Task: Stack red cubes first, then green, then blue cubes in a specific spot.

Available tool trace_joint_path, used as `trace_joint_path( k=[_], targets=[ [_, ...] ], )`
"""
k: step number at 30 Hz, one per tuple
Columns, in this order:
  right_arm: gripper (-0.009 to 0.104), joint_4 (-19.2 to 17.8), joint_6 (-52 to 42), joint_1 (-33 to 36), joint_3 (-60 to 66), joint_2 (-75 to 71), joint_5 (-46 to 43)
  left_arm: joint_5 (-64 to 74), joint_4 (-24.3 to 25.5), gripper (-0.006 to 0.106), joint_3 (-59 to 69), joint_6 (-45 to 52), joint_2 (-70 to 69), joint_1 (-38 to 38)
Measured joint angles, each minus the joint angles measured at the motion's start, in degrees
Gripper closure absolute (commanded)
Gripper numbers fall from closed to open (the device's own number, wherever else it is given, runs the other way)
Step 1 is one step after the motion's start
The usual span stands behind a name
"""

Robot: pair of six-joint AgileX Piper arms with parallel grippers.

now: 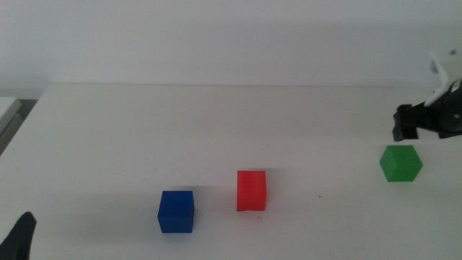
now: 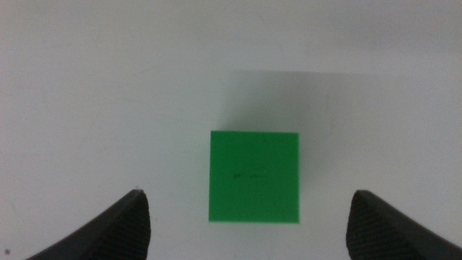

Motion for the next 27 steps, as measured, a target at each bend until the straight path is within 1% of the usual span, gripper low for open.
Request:
trace_joint_path(
  k=[17, 24, 27],
  targets=[
    [0.013, -0.81, -0.58, 0.0, -0.02, 8.39, -2.36, 0.0, 0.0, 0.007, 0.0, 0.0, 0.0, 0.0],
    [0.013, -1.17, 0.04, 0.0, -0.02, 11.73, -5.08, 0.0, 0.0, 0.007, 0.0, 0.0, 0.0, 0.0],
    [0.015, -1.28, 1.28, 0.0, -0.02, 13.11, -6.77, 0.0, 0.0, 0.007, 0.0, 0.0, 0.0, 0.0]
  ],
)
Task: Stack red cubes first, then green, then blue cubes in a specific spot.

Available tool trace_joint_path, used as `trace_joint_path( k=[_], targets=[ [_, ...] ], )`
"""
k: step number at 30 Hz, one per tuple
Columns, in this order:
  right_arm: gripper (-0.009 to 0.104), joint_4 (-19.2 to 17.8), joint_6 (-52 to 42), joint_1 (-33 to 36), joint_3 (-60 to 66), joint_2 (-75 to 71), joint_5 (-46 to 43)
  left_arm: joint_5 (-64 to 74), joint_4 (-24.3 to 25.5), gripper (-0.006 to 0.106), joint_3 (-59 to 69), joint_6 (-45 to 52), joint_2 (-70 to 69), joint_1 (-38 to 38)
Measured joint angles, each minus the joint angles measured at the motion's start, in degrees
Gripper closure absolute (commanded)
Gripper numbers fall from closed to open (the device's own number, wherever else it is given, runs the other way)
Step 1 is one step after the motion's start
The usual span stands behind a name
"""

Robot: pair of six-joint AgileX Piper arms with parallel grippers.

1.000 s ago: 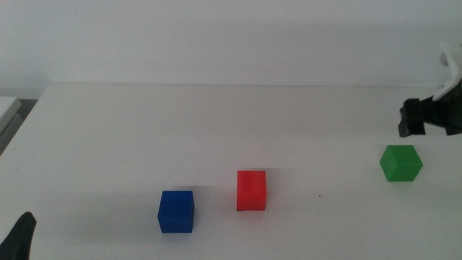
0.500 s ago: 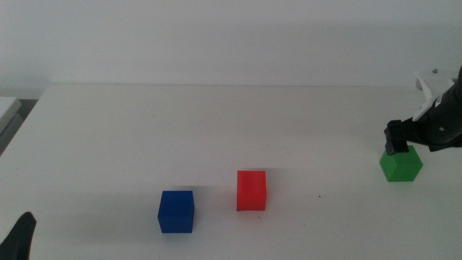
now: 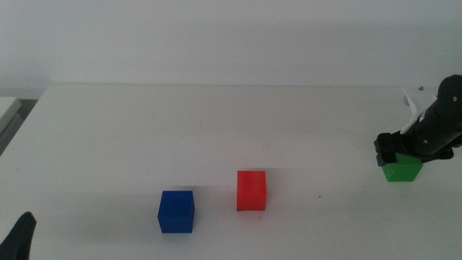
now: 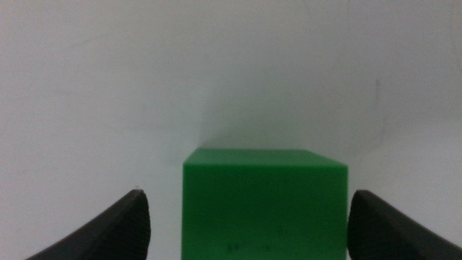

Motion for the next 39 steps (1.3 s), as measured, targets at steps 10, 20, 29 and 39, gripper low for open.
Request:
trace_joint_path(
  k=[10, 20, 29, 39],
  targets=[
    [0.075, -1.87, 2.98, 0.0, 0.0, 1.52, -1.0, 0.0, 0.0, 0.007, 0.0, 0.0, 0.0, 0.0],
    [0.08, -9.25, 22.96, 9.85, -4.92, -7.83, 11.57, 0.0, 0.0, 0.007, 0.0, 0.0, 0.0, 0.0],
    [0.08, -16.09, 40.19, 31.35, -21.4, -5.44, 25.63, 0.0, 0.0, 0.007, 0.0, 0.0, 0.0, 0.0],
    [0.08, -16.07, 48.84, 42.79, -29.41, 5.45, 29.47, 0.0, 0.0, 0.007, 0.0, 0.0, 0.0, 0.0]
  ],
)
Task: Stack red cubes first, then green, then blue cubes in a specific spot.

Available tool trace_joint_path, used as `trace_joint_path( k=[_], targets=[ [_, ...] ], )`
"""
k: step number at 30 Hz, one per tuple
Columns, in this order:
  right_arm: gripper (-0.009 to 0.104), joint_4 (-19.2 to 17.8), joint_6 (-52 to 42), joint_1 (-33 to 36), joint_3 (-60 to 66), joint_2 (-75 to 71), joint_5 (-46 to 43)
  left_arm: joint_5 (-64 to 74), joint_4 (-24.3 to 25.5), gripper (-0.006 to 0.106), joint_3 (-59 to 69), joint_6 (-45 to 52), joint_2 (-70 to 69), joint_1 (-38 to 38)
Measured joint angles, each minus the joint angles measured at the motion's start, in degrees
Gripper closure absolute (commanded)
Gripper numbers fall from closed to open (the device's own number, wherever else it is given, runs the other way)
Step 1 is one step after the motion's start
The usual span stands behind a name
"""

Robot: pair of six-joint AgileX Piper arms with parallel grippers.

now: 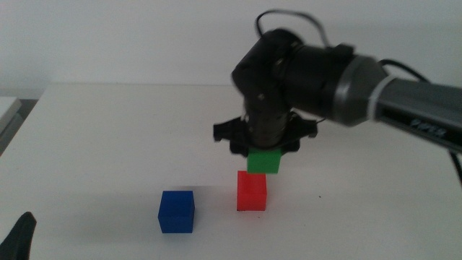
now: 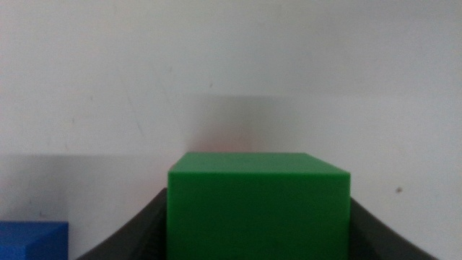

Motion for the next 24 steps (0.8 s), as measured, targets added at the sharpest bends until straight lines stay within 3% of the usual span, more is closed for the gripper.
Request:
trace_joint_path(
  k=[24],
  targets=[
    [0.08, 0.07, 3.07, 1.76, -0.27, 3.87, -2.66, 0.0, 0.0, 0.007, 0.0, 0.0, 0.0, 0.0]
  ],
)
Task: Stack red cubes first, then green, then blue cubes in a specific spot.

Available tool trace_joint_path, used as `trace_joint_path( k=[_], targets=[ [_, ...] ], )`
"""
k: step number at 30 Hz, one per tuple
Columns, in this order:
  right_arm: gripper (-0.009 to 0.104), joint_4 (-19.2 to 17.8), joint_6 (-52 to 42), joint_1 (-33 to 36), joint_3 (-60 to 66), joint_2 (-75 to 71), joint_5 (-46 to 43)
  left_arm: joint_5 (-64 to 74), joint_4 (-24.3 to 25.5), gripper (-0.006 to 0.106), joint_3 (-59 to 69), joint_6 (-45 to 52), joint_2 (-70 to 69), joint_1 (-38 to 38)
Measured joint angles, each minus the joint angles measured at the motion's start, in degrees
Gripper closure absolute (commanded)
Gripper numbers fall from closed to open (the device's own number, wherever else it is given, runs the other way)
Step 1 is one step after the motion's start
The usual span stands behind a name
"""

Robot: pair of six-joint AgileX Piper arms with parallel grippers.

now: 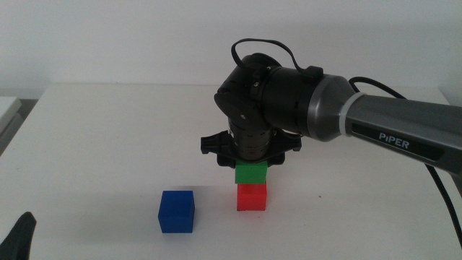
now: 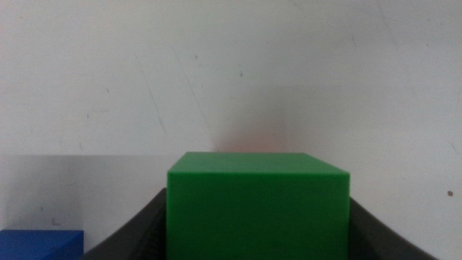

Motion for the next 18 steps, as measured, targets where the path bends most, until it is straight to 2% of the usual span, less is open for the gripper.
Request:
trace_joint_path(
  k=[18],
  targets=[
    [0.08, 0.75, 0.18, 0.0, 0.0, 1.64, 1.68, 0.0, 0.0, 0.007, 0.0, 0.0, 0.0, 0.0]
  ],
)
